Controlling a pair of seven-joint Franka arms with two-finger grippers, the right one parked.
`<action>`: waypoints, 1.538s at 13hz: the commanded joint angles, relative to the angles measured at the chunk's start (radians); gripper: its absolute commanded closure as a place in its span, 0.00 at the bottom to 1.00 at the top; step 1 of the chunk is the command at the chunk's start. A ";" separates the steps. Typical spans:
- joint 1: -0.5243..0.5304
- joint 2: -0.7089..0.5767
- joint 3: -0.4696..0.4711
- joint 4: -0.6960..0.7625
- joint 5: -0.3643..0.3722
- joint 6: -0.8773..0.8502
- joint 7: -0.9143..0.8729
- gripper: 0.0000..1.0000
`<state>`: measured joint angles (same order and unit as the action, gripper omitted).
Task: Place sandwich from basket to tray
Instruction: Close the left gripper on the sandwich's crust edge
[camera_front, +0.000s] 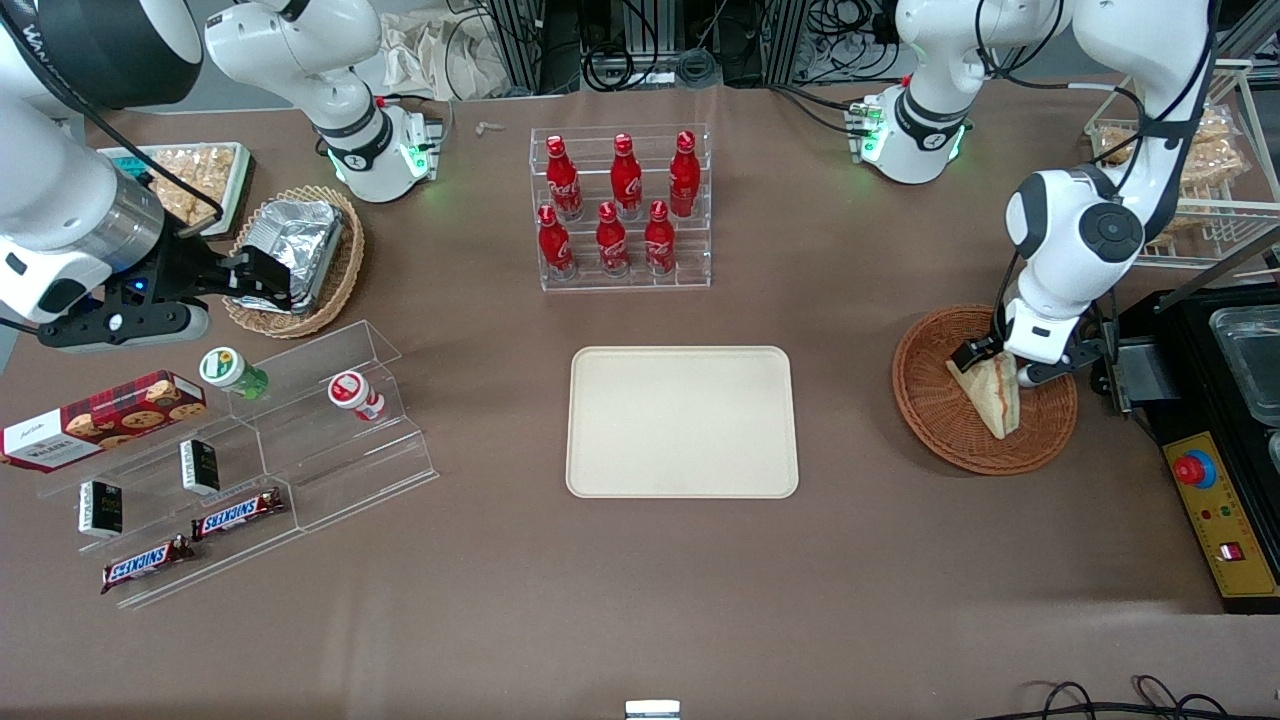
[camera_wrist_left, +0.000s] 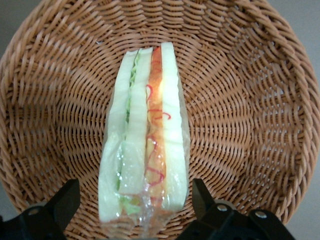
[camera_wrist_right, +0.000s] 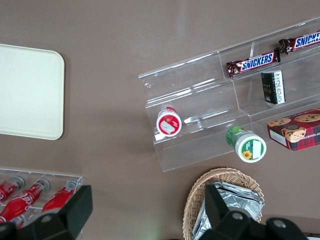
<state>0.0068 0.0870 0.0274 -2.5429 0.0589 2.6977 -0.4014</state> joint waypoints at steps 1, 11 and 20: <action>0.002 -0.009 0.005 0.001 0.018 0.033 -0.007 0.00; 0.032 0.019 0.006 0.015 0.087 0.074 -0.020 1.00; 0.032 -0.148 0.002 0.198 0.078 -0.343 0.047 1.00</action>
<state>0.0330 -0.0178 0.0324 -2.4434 0.1208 2.5372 -0.3890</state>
